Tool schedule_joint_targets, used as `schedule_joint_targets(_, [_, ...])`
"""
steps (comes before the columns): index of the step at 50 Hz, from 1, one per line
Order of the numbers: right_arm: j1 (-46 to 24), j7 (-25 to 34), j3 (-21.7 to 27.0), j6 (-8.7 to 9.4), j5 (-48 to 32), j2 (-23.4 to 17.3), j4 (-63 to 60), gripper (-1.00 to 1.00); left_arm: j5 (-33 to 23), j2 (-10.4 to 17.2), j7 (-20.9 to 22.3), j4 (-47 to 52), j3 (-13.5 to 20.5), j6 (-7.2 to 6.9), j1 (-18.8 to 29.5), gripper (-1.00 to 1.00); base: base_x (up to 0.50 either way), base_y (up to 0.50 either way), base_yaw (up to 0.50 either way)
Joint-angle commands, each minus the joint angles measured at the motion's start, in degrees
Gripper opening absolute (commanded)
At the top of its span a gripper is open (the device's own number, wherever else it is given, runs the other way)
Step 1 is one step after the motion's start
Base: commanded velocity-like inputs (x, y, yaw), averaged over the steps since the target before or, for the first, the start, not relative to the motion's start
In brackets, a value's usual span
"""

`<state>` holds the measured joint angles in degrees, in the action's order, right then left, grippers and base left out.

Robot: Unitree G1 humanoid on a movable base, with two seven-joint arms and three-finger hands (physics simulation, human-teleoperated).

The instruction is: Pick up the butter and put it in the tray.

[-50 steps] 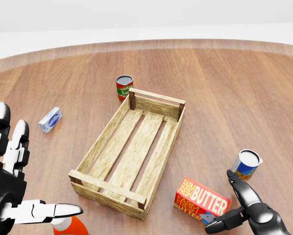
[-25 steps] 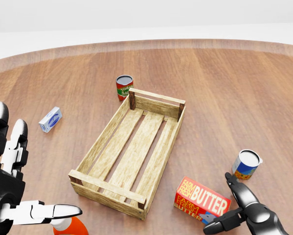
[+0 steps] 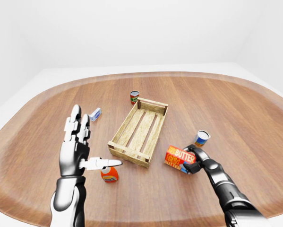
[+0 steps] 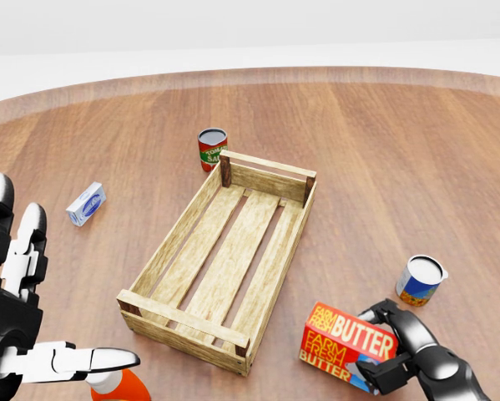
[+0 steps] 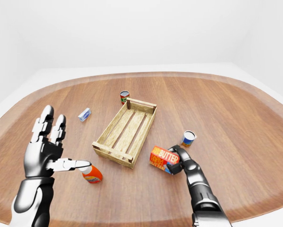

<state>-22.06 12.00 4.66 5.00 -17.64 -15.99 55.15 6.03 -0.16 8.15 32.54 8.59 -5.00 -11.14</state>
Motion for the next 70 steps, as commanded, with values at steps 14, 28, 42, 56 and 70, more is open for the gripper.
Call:
schedule_joint_targets(14, [4.45, 1.88, 2.11, 0.0, 0.02, 0.43, -14.67, -1.0, -0.1, -0.04, 0.02, 0.24, -0.18, 0.0, -0.22, 1.0, 0.0, 0.0, 0.0])
schedule_joint_targets(28, [9.05, 5.04, 5.23, 0.0, 0.77, 0.23, -29.64, -1.0, -0.44, -0.1, -0.08, 0.07, -0.66, 0.0, -0.46, 1.0, 0.0, 0.0, 0.0])
schedule_joint_targets(42, [5.43, 5.56, 5.1, 0.0, 1.99, 1.58, -36.51, -1.0, -0.4, -0.07, -0.15, 0.0, -0.67, 0.0, -0.41, 1.0, 0.0, 0.0, 0.0])
schedule_joint_targets(56, [-4.38, 3.62, 0.87, 0.0, 2.0, 4.23, -33.87, -1.0, -0.17, -0.02, -0.11, -0.42, -0.1, 0.0, 0.1, 1.0, 0.0, 0.0, 0.0])
schedule_joint_targets(70, [-13.62, -1.44, -1.71, 0.0, 2.53, 7.06, -20.39, -1.0, 0.15, 0.05, -0.03, 0.15, 0.23, 0.0, 0.07, 1.0, 0.0, 0.0, 0.0])
